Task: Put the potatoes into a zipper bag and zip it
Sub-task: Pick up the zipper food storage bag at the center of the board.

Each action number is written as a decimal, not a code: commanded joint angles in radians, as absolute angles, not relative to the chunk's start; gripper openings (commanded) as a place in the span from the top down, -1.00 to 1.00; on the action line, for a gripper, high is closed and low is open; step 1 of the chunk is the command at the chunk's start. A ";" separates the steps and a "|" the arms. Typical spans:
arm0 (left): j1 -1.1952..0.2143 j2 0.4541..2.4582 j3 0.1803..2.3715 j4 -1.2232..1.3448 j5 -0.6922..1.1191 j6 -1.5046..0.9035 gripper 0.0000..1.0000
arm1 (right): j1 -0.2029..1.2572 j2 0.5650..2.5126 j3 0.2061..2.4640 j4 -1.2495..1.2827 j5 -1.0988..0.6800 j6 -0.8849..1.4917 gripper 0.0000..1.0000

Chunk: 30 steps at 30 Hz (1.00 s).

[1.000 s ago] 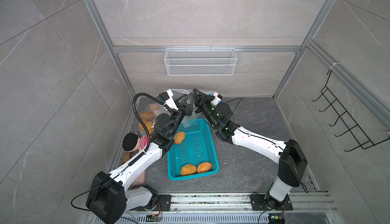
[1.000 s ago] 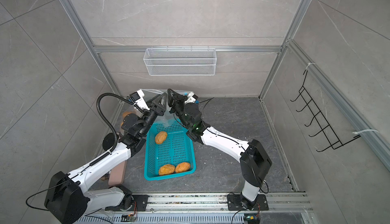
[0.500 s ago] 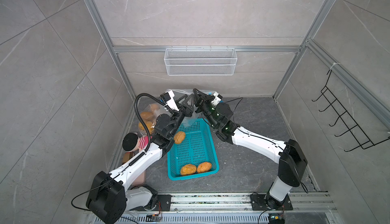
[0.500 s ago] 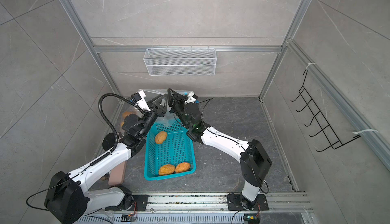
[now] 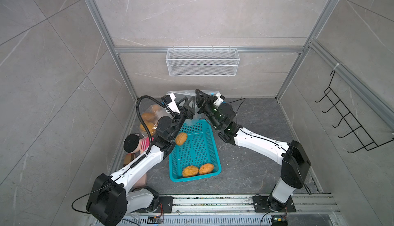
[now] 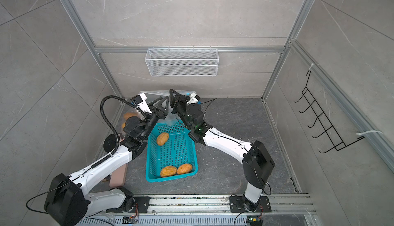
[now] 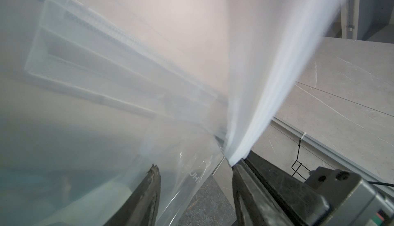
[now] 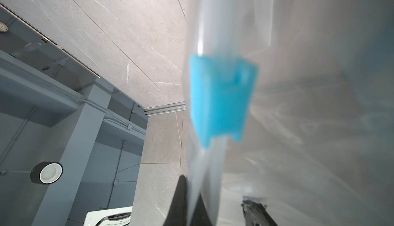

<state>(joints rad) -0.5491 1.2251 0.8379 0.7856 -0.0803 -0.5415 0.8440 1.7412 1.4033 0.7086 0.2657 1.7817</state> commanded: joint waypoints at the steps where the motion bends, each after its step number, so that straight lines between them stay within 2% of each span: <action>1: -0.546 1.203 0.871 0.832 -0.054 -0.526 -0.12 | 0.846 1.736 1.390 0.750 0.256 1.792 1.00; 10: -0.546 1.224 0.880 0.849 -0.039 -0.534 -0.11 | 0.845 1.739 1.390 0.745 0.244 1.793 1.00; 18: -0.547 1.242 0.921 0.818 -0.078 -0.555 -0.01 | 0.844 1.735 1.381 0.747 0.237 1.792 1.00; 30: -0.545 1.247 0.915 0.767 -0.162 -0.553 0.24 | 0.844 1.727 1.369 0.762 0.230 1.789 1.00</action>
<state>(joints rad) -0.5491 1.2491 0.8825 0.7460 -0.1173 -0.5587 0.8433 1.7412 1.3849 0.7200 0.2462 1.7855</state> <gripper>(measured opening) 0.385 0.042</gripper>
